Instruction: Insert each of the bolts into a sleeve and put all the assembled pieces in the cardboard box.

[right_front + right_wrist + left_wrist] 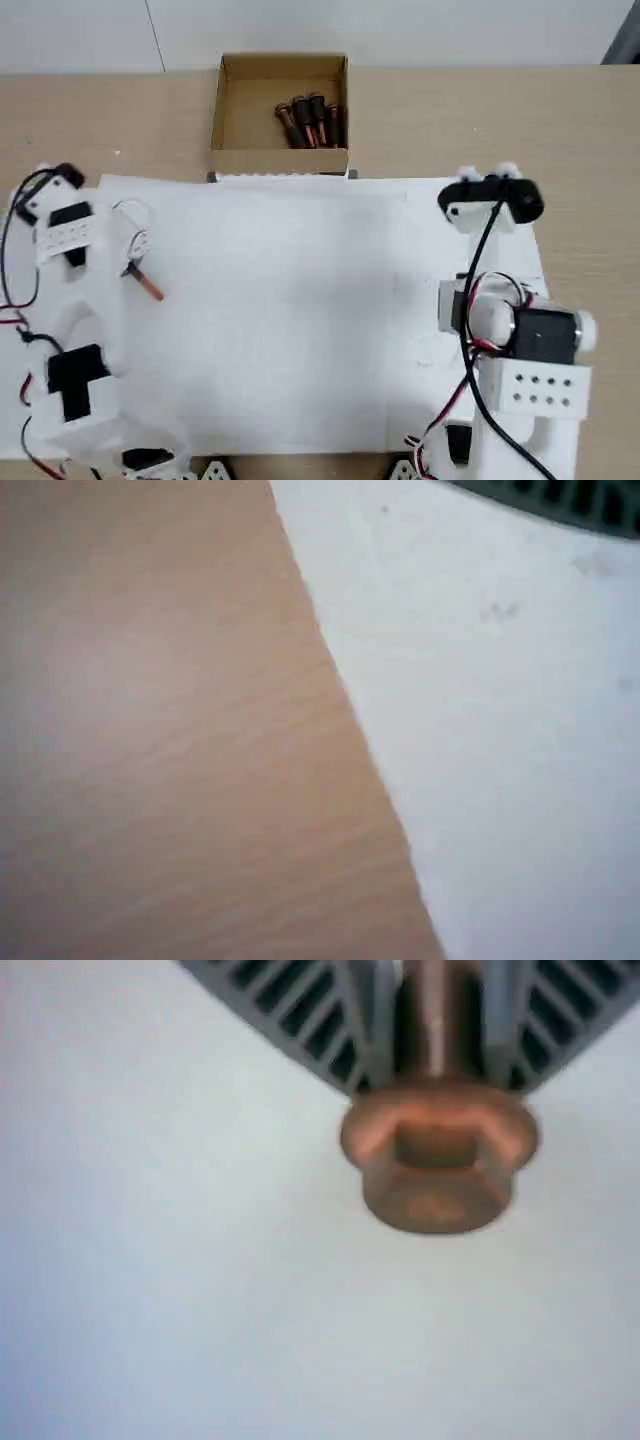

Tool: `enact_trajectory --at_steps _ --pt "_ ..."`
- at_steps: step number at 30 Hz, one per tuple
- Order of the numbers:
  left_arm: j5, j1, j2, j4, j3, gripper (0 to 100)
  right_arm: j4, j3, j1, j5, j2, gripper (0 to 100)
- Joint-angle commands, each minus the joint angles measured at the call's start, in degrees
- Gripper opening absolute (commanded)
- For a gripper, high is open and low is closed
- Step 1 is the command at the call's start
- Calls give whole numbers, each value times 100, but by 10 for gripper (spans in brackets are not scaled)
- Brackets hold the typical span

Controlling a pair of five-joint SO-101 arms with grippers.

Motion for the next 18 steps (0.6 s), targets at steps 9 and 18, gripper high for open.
enact_trajectory --at_steps 9,18 --pt "-659 1196 -3051 589 -549 6 391 -782 -40 35 -251 4" --pt "-1029 2031 -4422 765 -541 6 -699 -299 -31 9 -1218 3"
